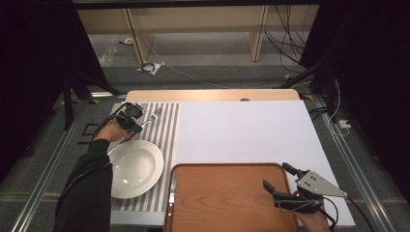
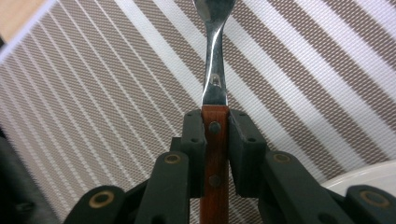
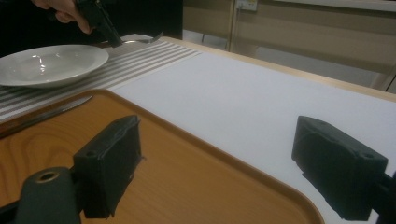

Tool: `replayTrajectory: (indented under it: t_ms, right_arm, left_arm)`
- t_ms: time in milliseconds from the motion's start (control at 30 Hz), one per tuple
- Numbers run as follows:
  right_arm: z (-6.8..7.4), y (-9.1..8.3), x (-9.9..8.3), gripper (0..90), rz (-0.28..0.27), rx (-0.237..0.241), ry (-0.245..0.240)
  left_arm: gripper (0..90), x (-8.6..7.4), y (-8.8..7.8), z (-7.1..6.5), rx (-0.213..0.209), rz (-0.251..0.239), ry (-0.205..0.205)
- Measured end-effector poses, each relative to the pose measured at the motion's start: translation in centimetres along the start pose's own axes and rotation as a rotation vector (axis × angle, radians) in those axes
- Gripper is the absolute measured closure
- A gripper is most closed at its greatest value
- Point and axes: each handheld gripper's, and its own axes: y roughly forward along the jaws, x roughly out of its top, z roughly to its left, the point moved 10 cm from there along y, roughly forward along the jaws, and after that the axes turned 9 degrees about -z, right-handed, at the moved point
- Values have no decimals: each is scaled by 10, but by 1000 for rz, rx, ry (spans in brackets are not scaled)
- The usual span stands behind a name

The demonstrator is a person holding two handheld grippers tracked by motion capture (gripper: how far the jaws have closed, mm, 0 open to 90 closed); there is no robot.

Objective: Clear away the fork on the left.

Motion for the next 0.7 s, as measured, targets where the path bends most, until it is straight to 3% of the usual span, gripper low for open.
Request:
replayTrajectory:
  t_ms: [500,700]
  right_arm:
    - [1,0,-1,165,8,-1,-4]
    - [0,0,-1,165,5,-1,-4]
  left_arm:
    - [773,-4,-22,8,28,3,0]
    - [773,-3,-36,0,10,-11,-24]
